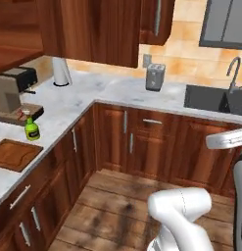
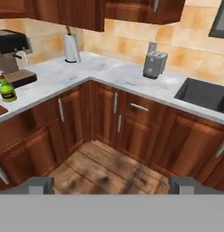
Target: Grab the spray bottle from the cabinet, then place it next to the cutting board for sanitizing. Then grab the dish brush from the countertop next to the sink and place it next to the cutting board.
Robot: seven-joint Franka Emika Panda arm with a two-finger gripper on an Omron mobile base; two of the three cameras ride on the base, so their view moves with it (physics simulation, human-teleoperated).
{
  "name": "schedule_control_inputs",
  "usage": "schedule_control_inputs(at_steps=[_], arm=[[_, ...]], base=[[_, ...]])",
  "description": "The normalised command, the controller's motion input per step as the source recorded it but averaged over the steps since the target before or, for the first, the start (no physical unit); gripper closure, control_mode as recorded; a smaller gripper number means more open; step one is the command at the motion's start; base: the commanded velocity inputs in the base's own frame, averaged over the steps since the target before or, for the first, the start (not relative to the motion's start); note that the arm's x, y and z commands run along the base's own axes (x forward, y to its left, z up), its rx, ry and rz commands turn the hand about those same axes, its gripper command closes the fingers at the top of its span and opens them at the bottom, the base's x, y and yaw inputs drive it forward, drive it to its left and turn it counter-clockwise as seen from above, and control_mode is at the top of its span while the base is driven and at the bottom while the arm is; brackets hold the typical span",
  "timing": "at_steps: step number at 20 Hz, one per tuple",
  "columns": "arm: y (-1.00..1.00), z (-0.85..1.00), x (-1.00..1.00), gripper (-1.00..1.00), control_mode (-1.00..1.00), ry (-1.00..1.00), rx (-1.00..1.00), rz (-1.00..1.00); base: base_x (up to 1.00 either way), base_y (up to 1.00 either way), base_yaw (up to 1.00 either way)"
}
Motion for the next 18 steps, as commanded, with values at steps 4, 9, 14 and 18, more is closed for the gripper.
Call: schedule_control_inputs(at_steps=[4,9,14,18], arm=[[0.00,0.00,0.00,-1.00,1.00,0.00,0.00,0.00],[0.00,0.00,0.00,-1.00,1.00,0.00,0.00,0.00],[0.00,0.00,0.00,-1.00,1.00,0.00,0.00,0.00],[0.00,0.00,0.00,-1.00,1.00,0.00,0.00,0.00]], base=[[0.00,0.00,-1.00],[0.02,0.00,-0.99],[0.92,-0.38,-0.54],[1.00,-1.00,-0.30]])
